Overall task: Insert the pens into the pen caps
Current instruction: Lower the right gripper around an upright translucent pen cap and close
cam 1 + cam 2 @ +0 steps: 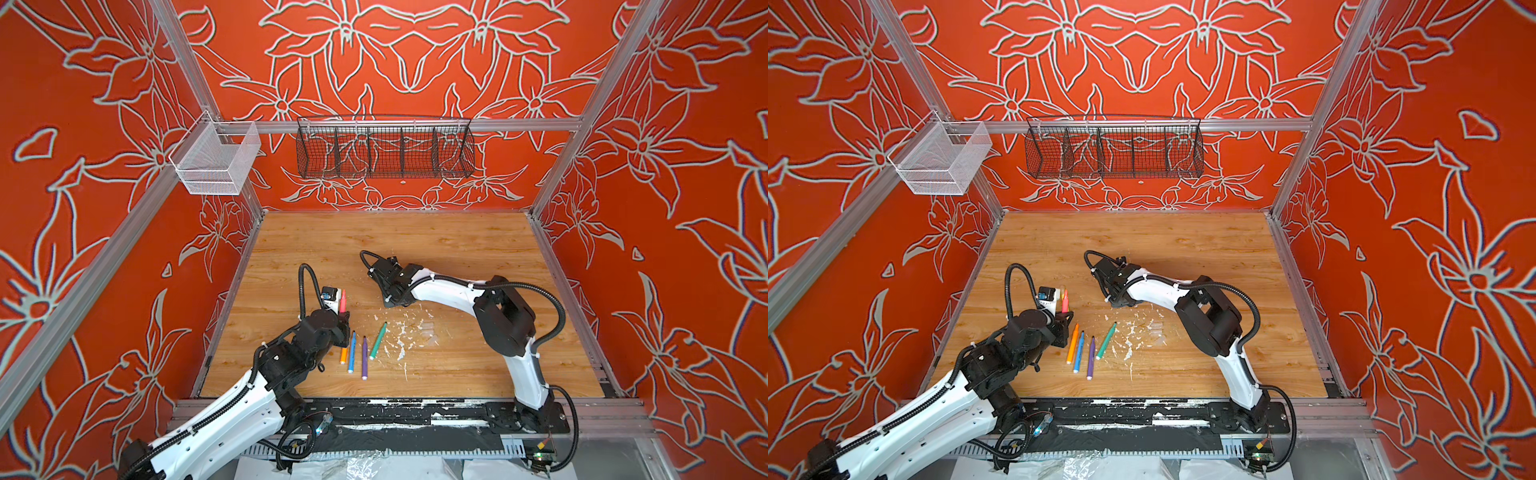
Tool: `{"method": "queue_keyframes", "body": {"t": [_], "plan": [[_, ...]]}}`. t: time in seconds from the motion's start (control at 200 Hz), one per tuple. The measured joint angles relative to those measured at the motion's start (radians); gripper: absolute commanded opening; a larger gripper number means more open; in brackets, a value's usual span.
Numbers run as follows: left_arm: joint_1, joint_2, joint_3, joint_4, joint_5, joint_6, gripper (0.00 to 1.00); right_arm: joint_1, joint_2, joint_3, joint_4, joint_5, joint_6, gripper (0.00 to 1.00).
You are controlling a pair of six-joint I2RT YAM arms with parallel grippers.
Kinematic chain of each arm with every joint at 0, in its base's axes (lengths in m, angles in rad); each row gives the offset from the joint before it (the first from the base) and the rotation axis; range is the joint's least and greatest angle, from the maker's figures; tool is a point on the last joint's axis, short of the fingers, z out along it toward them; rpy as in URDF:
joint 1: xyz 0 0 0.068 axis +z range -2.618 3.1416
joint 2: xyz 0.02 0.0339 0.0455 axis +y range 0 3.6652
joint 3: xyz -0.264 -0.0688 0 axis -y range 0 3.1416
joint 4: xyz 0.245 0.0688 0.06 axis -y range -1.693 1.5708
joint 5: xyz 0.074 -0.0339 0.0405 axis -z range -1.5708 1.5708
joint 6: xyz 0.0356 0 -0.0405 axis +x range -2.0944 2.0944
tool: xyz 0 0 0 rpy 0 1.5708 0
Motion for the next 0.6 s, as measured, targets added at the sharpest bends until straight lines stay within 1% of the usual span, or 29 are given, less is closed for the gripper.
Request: {"method": "queue_keyframes", "body": {"t": [0.305,0.6], "plan": [[0.000,-0.004,0.000,0.000,0.000,0.000,0.00,0.006,0.018,0.002,0.006,-0.021,0.000,0.49],[0.000,-0.009,0.000,0.000,0.000,-0.003,0.00,0.007,0.018,-0.016,0.008,-0.019,0.006,0.42]]}}
